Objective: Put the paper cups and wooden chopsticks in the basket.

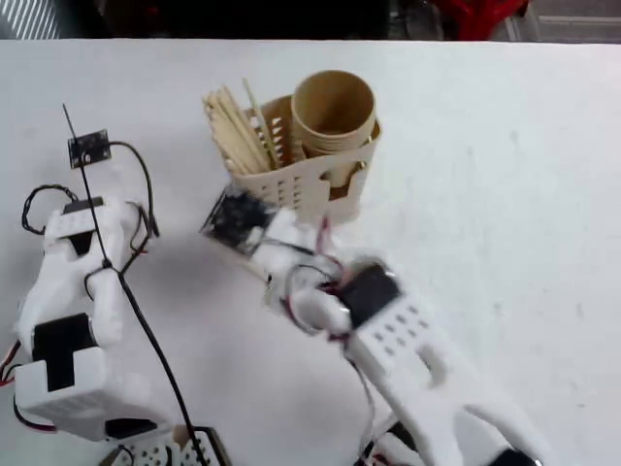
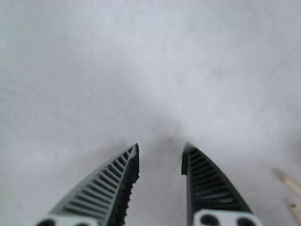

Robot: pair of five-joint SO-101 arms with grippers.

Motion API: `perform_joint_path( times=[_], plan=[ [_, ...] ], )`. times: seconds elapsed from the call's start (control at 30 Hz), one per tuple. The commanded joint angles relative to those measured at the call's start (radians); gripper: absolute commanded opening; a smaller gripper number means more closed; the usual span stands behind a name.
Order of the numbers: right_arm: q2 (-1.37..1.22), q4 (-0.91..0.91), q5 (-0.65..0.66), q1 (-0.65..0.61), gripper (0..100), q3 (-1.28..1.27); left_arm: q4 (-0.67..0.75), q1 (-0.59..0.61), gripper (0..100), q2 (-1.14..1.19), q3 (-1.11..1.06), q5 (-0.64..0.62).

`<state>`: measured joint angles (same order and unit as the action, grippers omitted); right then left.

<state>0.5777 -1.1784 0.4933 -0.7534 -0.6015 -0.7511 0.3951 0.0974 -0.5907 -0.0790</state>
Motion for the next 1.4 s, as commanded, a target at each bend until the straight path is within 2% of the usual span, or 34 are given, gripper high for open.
perform_joint_path(
  times=[0.0,0.13,0.23,0.4,0.57,0.7,0.9,1.1,1.3,1.37],
  plan=[
    [-0.114,0.163,0.031,-0.007,14.5,-0.080,0.023,-0.010,17,-0.005,0.006,0.011],
    [-0.275,0.338,0.044,-0.005,14.5,-0.158,0.023,-0.010,17,-0.005,0.005,0.011],
    [-0.395,0.371,0.121,-0.002,14.5,-0.153,0.023,-0.010,17,-0.005,0.005,0.011],
    [-0.549,0.446,0.133,0.028,14.5,-0.132,0.023,-0.010,17,-0.005,0.005,0.011],
    [-0.591,0.420,0.130,0.047,12.9,-0.091,0.023,-0.010,17,-0.005,0.005,0.011],
    [-0.588,0.420,0.127,0.045,0.9,-0.092,0.023,-0.010,17,-0.005,0.005,0.011],
    [-0.584,0.412,0.127,0.044,1.6,-0.094,0.023,-0.010,17,-0.005,0.006,0.011],
    [-0.438,0.412,0.126,0.042,1.6,-0.175,0.023,-0.010,17,-0.005,0.008,0.011],
    [-0.087,0.412,0.120,0.042,1.6,-0.325,0.023,-0.010,17,-0.005,0.008,0.011],
    [0.053,0.407,0.074,0.048,1.6,-0.358,0.023,-0.010,17,-0.005,0.008,0.011]
  ],
)
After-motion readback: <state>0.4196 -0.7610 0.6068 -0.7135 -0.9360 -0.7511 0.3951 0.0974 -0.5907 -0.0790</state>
